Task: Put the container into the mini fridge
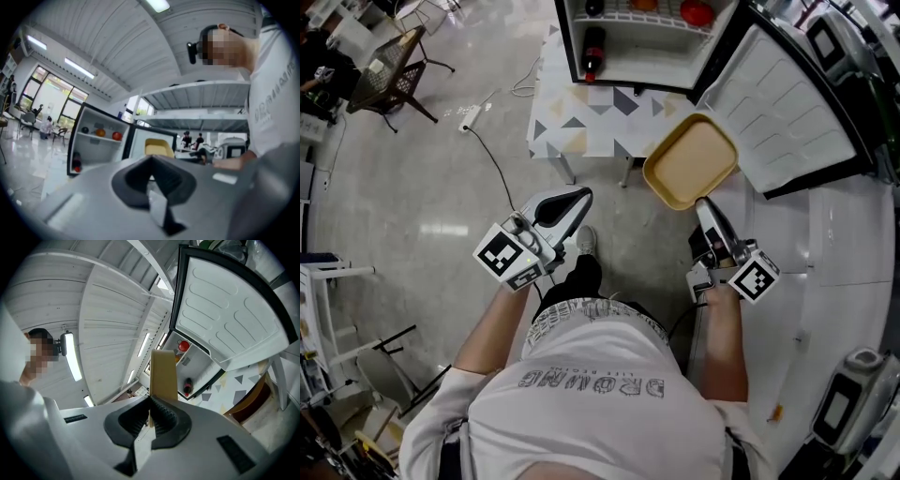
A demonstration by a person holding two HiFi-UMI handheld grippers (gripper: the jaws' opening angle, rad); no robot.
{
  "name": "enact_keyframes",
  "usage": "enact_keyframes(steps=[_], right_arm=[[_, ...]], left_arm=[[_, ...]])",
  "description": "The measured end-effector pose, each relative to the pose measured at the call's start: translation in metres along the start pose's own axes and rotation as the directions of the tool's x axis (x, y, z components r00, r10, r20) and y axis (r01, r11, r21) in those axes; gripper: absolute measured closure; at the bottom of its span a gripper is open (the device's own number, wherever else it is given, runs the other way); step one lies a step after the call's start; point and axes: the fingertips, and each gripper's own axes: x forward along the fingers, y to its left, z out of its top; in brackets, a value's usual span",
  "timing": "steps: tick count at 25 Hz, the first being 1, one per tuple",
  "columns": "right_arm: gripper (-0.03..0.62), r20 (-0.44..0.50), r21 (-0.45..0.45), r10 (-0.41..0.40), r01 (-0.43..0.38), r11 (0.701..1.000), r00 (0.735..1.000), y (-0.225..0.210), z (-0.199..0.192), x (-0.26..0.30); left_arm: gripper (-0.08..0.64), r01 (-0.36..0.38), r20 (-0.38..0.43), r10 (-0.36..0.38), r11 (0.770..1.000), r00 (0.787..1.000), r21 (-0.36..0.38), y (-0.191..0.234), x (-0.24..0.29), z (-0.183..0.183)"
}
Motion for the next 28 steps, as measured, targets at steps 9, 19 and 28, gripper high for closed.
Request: enact_keyframes(steps=[9, 19, 28], right_arm=[[0.583, -0.018, 0.017, -0.048, 0.048, 0.999, 0.999, -0.033, 0.010, 0.081], [0.584, -0.021, 0.030, -0.112, 0.113, 0.993, 0.993, -0.061, 0.018, 0.166], [0.583, -0.032, 0.048, -0.161, 0.163, 0.986, 0.986, -0.085, 0.015, 0.216]], left_arm=[[0.554, 0.005, -0.023, -0.005, 0.999, 1.000, -0.035, 0.089, 0.018, 0.003], [0.554, 0.057, -0.034, -0.059, 0.997, 0.998, -0.060, 0.177, 0.035, 0.015], [0.554, 0.082, -0.038, -0.085, 0.994, 0.996, -0.069, 0.231, 0.047, 0.018]])
